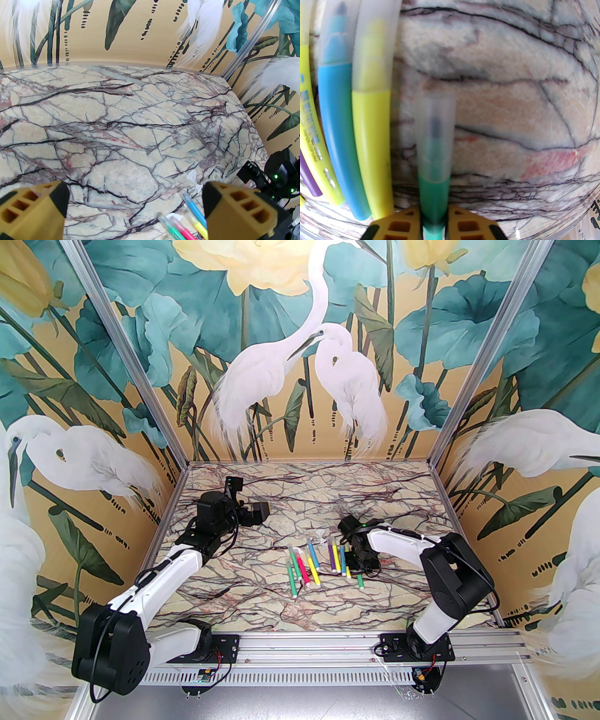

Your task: Open the pen caps

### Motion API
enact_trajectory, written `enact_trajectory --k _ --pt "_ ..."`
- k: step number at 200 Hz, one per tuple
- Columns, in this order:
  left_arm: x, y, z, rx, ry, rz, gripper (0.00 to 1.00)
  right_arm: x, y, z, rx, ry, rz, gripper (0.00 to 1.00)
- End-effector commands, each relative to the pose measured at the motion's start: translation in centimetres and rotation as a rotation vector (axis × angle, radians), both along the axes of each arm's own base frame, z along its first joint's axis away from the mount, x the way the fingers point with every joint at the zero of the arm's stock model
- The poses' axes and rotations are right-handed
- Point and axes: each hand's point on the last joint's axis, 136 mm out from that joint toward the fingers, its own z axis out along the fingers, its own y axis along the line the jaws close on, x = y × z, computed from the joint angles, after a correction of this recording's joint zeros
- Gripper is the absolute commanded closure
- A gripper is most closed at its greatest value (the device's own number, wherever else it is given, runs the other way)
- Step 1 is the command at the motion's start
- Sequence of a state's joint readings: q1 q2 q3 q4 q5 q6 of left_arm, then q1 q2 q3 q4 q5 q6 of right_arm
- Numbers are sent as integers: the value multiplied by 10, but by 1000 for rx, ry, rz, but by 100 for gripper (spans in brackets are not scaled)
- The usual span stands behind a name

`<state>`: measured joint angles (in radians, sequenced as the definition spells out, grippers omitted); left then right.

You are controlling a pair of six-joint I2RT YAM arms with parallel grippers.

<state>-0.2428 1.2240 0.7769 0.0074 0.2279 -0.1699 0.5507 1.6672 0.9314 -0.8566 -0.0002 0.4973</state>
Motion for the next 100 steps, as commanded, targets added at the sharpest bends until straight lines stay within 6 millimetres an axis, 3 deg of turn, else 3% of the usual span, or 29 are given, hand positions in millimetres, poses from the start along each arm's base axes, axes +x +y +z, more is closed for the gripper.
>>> enact_trajectory --k 1,41,100 --pt "4 -6 9 -32 3 -4 0 15 -11 -3 -48 -92 -11 91" --pt "5 -15 9 -68 13 -36 1 25 3 15 40 -160 9 100" --pt "3 -26 15 -117 17 -72 0 43 21 50 176 -294 68 100"
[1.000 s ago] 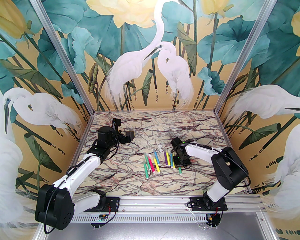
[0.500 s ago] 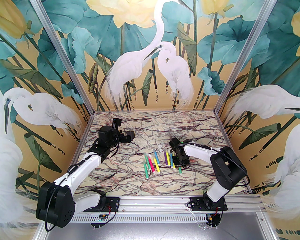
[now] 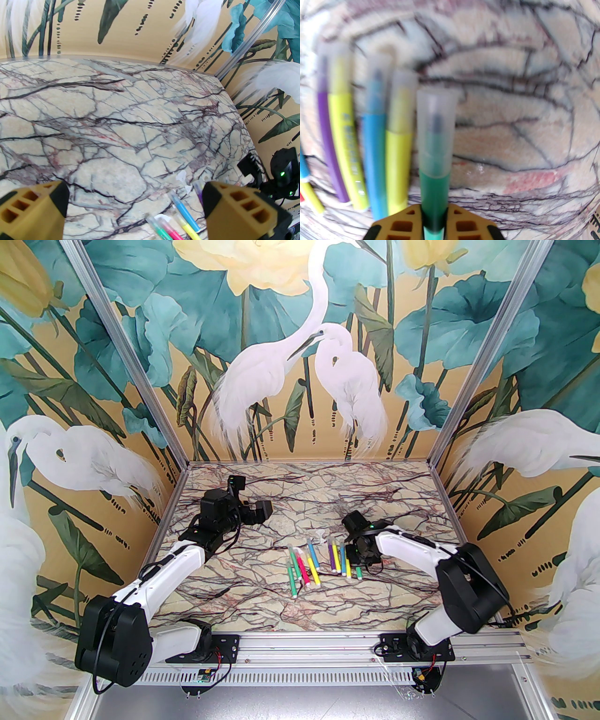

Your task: Open the pen caps

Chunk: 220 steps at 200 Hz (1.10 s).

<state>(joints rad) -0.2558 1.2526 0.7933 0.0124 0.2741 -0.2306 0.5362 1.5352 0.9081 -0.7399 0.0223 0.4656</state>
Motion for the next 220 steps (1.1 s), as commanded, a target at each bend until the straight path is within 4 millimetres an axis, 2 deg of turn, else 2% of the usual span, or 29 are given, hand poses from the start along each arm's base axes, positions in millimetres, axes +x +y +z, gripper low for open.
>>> enact_trajectory --k 1,51,113,153,164,179,220 --pt "3 -13 16 -55 -25 -42 0 11 11 19 76 -90 57 100" --pt "-1 -38 24 -100 -33 -121 2 23 30 62 220 -296 162 100" --pt "-17 -105 23 -211 71 -383 9 25 51 101 375 -500 281 100" --pt "-31 -143 29 -305 119 -539 15 25 64 114 453 -556 333 100" --pt "-35 -151 31 -326 129 -575 20 26 67 116 468 -563 341 100" --pt "-38 -160 32 -345 149 -613 24 27 71 121 491 -578 354 100" --pt "-43 -178 29 -350 164 -665 29 27 78 127 507 -577 391 100"
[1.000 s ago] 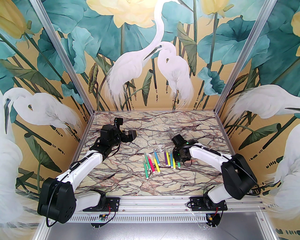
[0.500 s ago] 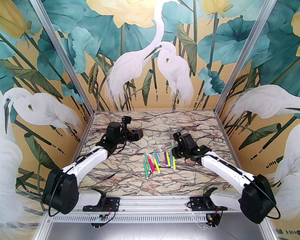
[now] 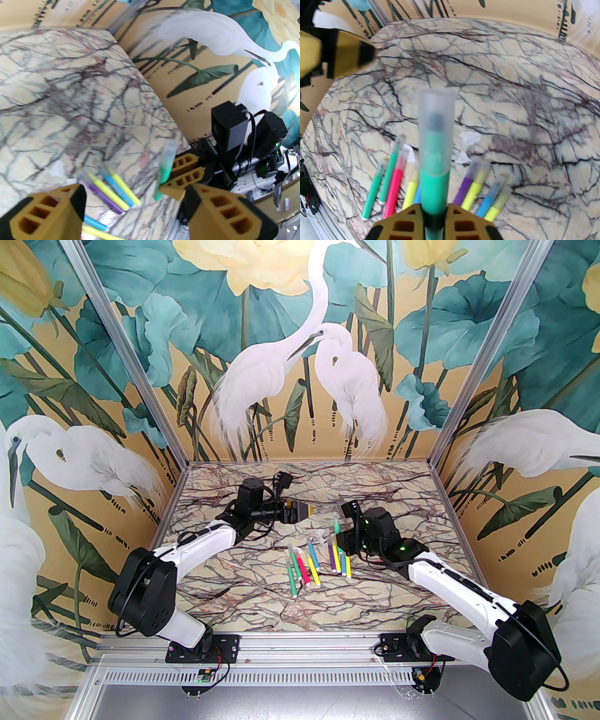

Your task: Open the pen caps

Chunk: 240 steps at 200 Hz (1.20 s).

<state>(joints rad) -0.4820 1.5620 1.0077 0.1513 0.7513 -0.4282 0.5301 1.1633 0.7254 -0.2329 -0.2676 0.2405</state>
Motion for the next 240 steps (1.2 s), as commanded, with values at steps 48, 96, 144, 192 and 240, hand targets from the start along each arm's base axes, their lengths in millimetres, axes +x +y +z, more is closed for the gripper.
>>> enact_trajectory --k 48,96,144,192,240 --pt "-12 -36 10 -58 9 -151 36 4 15 19 35 -46 79 100" --pt "-18 -54 6 -58 22 -209 42 5 16 23 31 -58 91 100" --pt "-22 -63 4 -49 17 -239 46 4 17 22 34 -58 100 100" --pt "-22 -70 -1 -40 34 -260 56 4 18 22 37 -63 104 100" --pt "-20 -71 -5 -26 42 -250 72 5 17 21 36 -69 98 100"
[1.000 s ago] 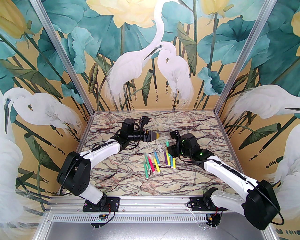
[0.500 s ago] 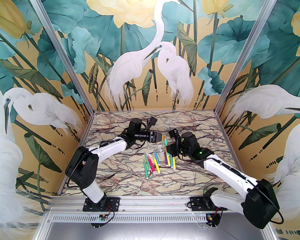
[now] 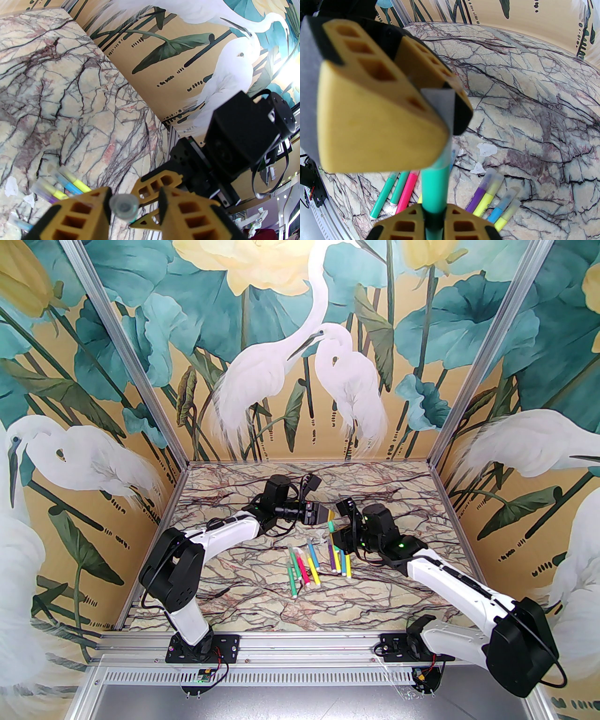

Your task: Open the pen caps

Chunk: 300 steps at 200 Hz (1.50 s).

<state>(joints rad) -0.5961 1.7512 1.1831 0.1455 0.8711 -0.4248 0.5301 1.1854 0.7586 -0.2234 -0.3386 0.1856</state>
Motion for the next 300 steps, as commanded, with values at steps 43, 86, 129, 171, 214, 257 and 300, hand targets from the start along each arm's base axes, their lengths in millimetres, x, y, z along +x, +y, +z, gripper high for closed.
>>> enact_trajectory --k 43,86,129,171,214,257,300 --pt "0 -3 1 16 -5 -11 83 7 2 7 13 -42 -3 98" --pt "-1 -2 7 14 -16 -12 96 9 1 1 19 -38 -25 57" --pt "-6 -1 19 -3 -30 -22 100 15 4 -7 21 -22 -32 55" --pt "-8 1 24 -15 -39 -17 100 17 8 -7 32 -20 -21 61" --pt "-5 1 28 -29 -51 5 100 14 8 -8 31 -15 -10 70" --pt "1 2 29 -28 -54 31 100 13 8 -6 32 -21 -2 78" --pt "15 12 26 -4 -46 100 100 8 6 -7 11 -34 18 92"
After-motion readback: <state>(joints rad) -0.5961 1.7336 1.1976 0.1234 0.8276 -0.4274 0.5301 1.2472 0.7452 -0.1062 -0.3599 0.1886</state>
